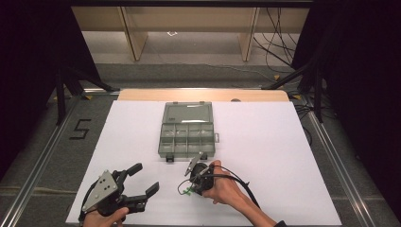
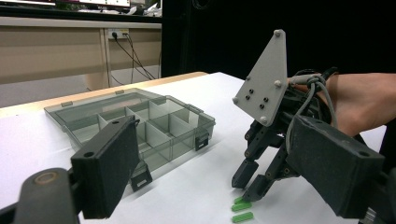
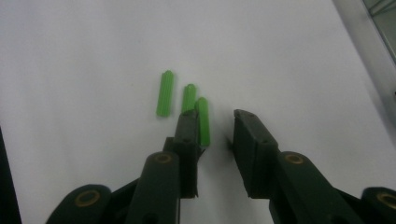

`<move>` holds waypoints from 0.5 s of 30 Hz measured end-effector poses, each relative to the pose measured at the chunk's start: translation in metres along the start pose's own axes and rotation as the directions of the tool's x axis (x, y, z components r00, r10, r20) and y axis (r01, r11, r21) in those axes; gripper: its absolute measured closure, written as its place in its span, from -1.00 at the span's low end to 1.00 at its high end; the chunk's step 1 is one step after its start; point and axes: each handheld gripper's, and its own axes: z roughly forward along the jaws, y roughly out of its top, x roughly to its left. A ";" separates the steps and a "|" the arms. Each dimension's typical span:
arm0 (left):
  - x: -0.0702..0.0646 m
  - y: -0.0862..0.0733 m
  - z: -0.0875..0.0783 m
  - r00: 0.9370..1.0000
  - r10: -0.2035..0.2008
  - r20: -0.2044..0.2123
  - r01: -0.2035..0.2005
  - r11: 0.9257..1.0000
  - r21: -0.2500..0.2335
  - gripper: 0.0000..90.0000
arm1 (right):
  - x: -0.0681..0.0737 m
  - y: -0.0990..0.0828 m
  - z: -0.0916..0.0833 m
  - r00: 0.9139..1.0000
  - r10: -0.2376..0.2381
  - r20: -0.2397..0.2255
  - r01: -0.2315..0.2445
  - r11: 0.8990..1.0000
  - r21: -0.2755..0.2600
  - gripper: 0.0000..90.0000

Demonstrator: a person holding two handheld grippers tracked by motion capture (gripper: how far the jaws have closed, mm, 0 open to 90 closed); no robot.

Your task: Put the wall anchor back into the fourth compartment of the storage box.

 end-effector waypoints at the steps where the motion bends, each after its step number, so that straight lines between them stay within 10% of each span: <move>1: 0.000 0.000 0.000 1.000 -0.001 0.000 0.001 1.000 0.000 -0.65 | 0.000 0.001 0.000 1.000 -0.018 -0.007 0.018 1.000 0.001 0.63; 15: 0.000 0.000 0.000 1.000 -0.001 0.001 0.001 1.000 -0.001 -0.65 | -0.001 0.004 0.001 0.998 -0.040 -0.044 0.040 0.999 0.013 0.87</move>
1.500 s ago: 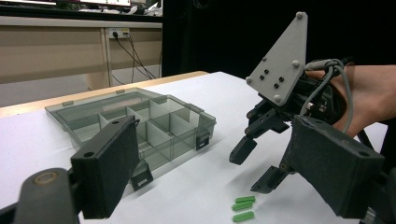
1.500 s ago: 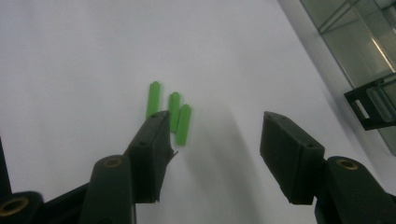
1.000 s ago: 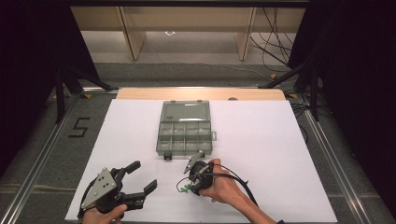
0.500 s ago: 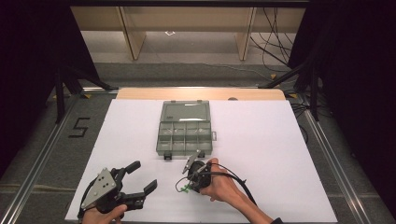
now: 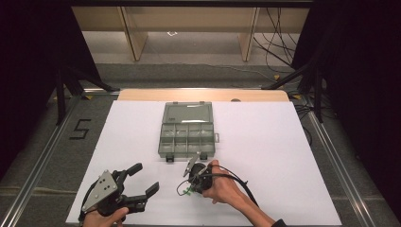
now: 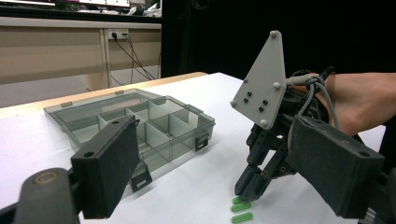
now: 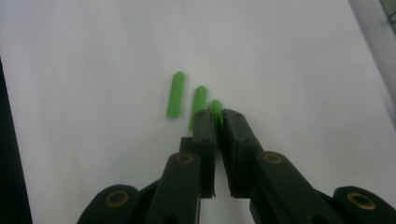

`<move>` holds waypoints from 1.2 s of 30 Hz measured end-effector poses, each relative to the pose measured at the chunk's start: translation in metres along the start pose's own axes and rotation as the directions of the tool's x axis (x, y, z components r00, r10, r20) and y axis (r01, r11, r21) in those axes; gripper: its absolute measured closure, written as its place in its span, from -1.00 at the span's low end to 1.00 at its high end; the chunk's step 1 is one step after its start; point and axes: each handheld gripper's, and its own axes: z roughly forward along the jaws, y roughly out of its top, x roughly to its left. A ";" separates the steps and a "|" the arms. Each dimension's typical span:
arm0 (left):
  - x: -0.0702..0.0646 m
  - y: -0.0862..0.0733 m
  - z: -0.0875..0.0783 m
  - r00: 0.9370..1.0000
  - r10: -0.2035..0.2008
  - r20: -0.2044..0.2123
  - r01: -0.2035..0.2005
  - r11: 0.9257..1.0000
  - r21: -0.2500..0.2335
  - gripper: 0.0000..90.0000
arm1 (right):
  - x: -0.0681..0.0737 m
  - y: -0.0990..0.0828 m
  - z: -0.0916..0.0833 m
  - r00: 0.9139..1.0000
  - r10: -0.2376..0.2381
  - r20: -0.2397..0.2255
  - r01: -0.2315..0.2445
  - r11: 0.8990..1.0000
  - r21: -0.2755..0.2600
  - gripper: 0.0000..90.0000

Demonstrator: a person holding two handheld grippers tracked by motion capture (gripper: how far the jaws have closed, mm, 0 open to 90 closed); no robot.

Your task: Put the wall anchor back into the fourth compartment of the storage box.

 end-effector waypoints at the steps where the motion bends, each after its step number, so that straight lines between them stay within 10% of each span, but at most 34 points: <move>1: 0.000 0.000 0.000 1.000 0.001 0.001 -0.001 1.000 -0.001 -0.65 | 0.000 0.000 0.000 1.000 0.000 0.000 0.000 1.000 0.000 0.87; 36: 0.002 0.000 0.000 1.000 0.004 -0.002 -0.004 1.000 0.001 -0.65 | -0.068 0.004 -0.056 0.985 0.116 0.125 -0.095 0.982 -0.165 0.87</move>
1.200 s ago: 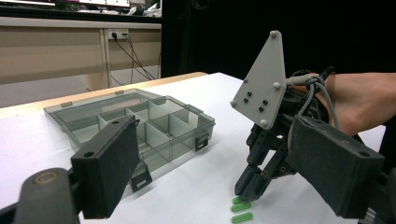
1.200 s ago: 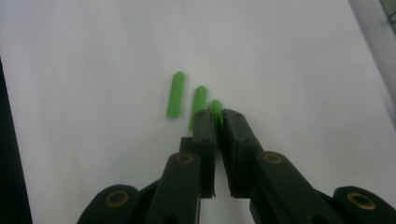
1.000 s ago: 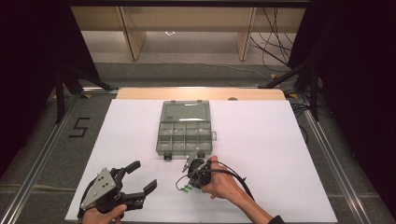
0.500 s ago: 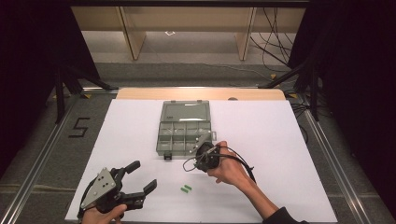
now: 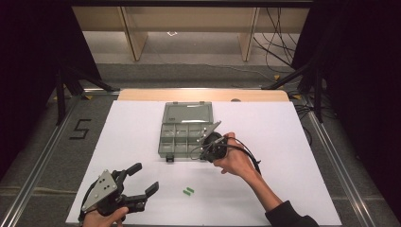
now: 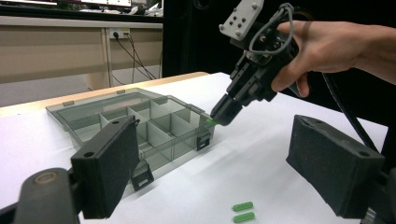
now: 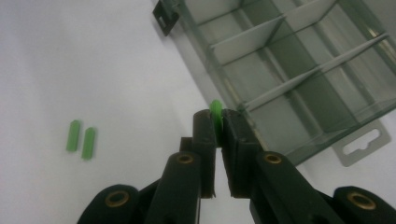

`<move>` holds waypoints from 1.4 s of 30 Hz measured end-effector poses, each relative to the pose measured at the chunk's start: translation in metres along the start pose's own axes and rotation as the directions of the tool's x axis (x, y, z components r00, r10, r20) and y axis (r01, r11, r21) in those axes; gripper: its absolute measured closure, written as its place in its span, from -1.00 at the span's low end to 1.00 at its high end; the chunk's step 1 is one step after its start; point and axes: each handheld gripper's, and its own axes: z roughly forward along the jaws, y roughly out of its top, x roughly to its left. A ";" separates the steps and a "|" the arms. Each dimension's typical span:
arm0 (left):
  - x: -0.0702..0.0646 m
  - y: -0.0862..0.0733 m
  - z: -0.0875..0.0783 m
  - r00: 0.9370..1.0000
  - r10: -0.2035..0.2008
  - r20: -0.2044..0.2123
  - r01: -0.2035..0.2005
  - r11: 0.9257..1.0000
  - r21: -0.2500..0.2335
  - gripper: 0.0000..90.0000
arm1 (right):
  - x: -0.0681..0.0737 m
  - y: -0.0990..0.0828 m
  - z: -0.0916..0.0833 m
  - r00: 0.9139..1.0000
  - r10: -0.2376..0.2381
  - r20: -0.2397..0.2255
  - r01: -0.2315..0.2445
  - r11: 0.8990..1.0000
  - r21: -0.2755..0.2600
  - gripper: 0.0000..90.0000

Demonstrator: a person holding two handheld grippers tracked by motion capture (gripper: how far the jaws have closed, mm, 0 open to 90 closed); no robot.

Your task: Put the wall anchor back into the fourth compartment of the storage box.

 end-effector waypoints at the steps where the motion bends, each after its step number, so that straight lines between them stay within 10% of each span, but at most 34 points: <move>1: 0.000 0.000 0.000 1.000 0.000 0.000 0.000 1.000 0.000 -0.65 | -0.002 0.001 0.000 1.000 0.005 0.007 -0.005 1.000 -0.006 0.87; 42: 0.000 0.000 0.000 1.000 -0.008 0.004 0.008 1.000 0.000 -0.65 | -0.080 0.026 0.025 0.984 0.102 0.143 -0.104 0.995 0.006 0.87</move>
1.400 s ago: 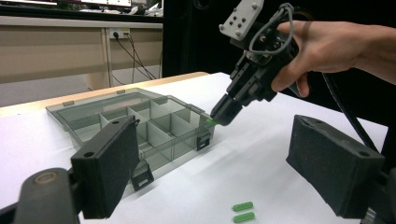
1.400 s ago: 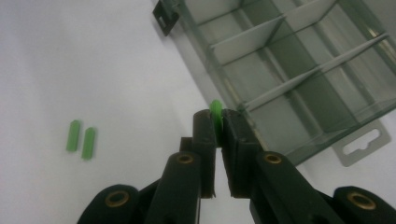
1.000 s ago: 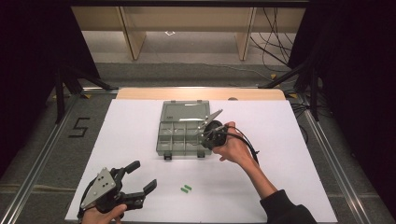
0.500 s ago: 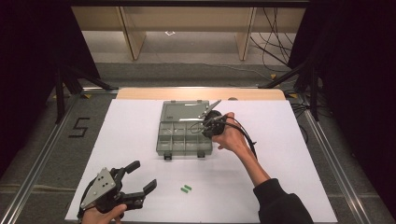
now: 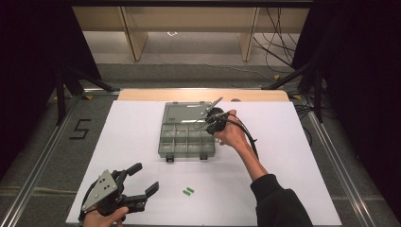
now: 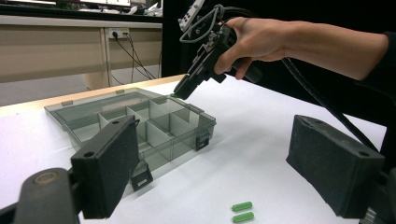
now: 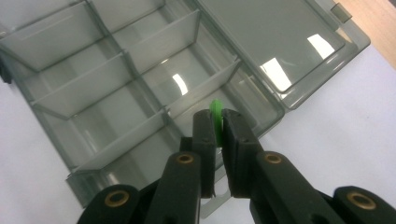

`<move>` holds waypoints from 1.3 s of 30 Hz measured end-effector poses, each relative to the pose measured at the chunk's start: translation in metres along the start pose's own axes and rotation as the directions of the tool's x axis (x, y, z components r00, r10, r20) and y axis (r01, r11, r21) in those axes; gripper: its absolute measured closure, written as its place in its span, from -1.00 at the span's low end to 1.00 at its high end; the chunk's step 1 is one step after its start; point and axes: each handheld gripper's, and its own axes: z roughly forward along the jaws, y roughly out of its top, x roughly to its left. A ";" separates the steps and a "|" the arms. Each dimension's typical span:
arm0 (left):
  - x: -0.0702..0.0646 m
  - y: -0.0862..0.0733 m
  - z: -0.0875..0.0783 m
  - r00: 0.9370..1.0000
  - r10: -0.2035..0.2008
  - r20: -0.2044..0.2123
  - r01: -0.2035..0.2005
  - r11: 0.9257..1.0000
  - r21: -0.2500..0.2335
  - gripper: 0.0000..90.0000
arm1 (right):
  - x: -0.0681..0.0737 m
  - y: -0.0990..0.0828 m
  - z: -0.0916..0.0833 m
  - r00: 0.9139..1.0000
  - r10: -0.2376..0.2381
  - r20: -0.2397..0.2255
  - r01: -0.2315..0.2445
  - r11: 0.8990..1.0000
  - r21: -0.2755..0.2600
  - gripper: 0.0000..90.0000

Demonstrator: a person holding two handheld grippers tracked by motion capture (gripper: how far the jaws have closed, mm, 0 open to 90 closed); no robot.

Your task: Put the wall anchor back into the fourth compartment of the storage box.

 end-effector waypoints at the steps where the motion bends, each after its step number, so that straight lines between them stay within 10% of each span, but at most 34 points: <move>1: 0.000 0.000 0.000 1.000 0.000 0.000 0.000 1.000 0.000 -0.65 | -0.001 0.001 0.001 1.000 0.002 -0.001 -0.002 1.000 0.003 0.87; 13: 0.000 0.000 -0.001 1.000 -0.002 -0.004 0.002 1.000 -0.004 -0.65 | -0.002 0.006 0.016 1.000 0.011 0.009 -0.011 1.000 0.029 0.85; 20: 0.001 0.000 -0.001 1.000 0.003 -0.003 -0.003 1.000 -0.003 -0.65 | 0.001 0.006 0.011 0.999 0.041 0.020 -0.042 0.999 0.009 0.20; 28: 0.000 0.000 0.000 1.000 -0.003 0.000 0.003 1.000 -0.011 -0.65 | 0.023 0.003 -0.012 1.000 0.017 0.016 -0.017 0.999 -0.042 -0.23; 39: 0.000 0.000 0.000 1.000 -0.004 -0.006 0.004 1.000 -0.004 -0.65 | 0.060 -0.012 -0.042 0.999 -0.047 -0.023 0.044 0.993 -0.113 -0.32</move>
